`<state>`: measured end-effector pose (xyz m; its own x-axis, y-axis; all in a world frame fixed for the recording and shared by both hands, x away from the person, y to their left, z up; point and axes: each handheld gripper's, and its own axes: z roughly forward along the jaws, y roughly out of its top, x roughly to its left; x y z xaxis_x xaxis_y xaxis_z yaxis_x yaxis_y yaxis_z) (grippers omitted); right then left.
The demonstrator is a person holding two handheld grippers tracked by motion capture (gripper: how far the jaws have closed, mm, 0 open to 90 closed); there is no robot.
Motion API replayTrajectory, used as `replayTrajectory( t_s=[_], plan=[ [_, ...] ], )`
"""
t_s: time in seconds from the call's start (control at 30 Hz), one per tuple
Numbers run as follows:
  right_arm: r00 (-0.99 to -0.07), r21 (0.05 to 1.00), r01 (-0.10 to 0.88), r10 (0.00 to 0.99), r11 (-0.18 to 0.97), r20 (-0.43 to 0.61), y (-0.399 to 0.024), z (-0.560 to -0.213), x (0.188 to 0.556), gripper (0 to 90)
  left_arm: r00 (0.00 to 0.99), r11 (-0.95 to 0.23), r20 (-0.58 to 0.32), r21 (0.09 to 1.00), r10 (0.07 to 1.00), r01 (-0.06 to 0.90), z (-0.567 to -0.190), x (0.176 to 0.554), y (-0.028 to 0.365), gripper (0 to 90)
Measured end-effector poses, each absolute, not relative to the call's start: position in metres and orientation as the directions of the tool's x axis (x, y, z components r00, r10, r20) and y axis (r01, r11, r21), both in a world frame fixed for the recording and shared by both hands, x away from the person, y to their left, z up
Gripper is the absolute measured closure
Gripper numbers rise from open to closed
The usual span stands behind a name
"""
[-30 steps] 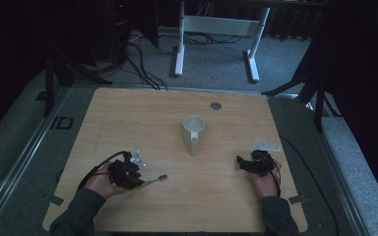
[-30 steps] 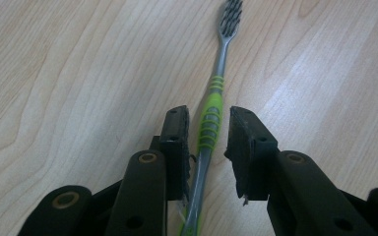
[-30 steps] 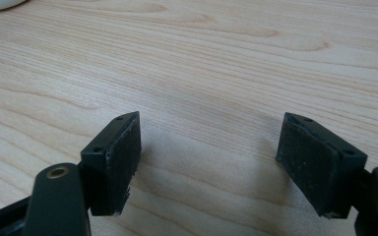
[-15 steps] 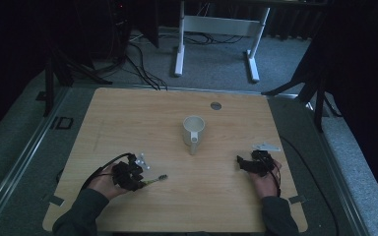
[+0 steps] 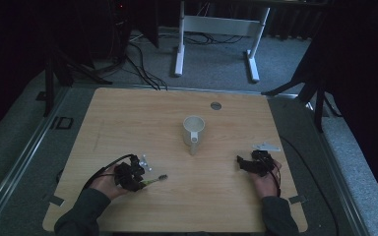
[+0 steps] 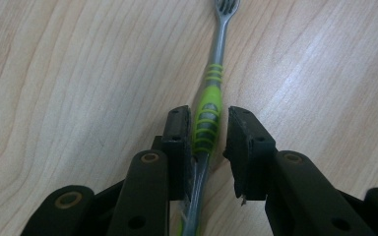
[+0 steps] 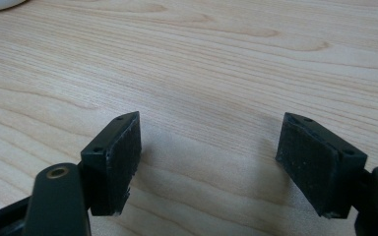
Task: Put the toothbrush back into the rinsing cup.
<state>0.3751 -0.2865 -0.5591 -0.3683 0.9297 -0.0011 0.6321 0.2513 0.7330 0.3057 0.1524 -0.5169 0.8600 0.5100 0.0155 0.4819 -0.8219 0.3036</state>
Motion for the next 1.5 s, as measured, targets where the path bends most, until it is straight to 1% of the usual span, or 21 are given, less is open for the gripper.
replayTrajectory(
  t_s=[0.4,0.63,0.73,0.9,1.2,1.5],
  plan=[
    [-0.368,0.733,0.632,0.93,0.251,-0.001,-0.287,-0.559,0.375,24.5,0.859,-0.83,0.029,0.277,0.51,0.484,-0.522,0.306,0.152,72.2],
    [-0.368,0.733,0.632,0.93,0.251,-0.001,-0.287,-0.559,0.375,24.5,0.862,-0.835,0.038,0.275,0.505,0.477,-0.521,0.306,0.151,77.7],
    [-0.368,0.733,0.632,0.93,0.251,-0.001,-0.287,-0.559,0.375,24.5,0.863,-0.839,0.053,0.272,0.503,0.472,-0.521,0.305,0.151,78.1],
    [-0.368,0.733,0.632,0.93,0.251,-0.001,-0.287,-0.559,0.375,24.5,0.859,-0.829,0.05,0.295,0.51,0.475,-0.515,0.306,0.153,78.5],
    [-0.369,0.733,0.632,0.93,0.251,-0.001,-0.287,-0.559,0.375,24.5,0.837,-0.79,0.048,0.362,0.546,0.495,-0.504,0.306,0.157,78.7],
    [-0.368,0.733,0.632,0.93,0.251,-0.001,-0.287,-0.559,0.375,24.5,0.815,-0.764,0.057,0.391,0.577,0.513,-0.497,0.307,0.158,79.2]
  ],
)
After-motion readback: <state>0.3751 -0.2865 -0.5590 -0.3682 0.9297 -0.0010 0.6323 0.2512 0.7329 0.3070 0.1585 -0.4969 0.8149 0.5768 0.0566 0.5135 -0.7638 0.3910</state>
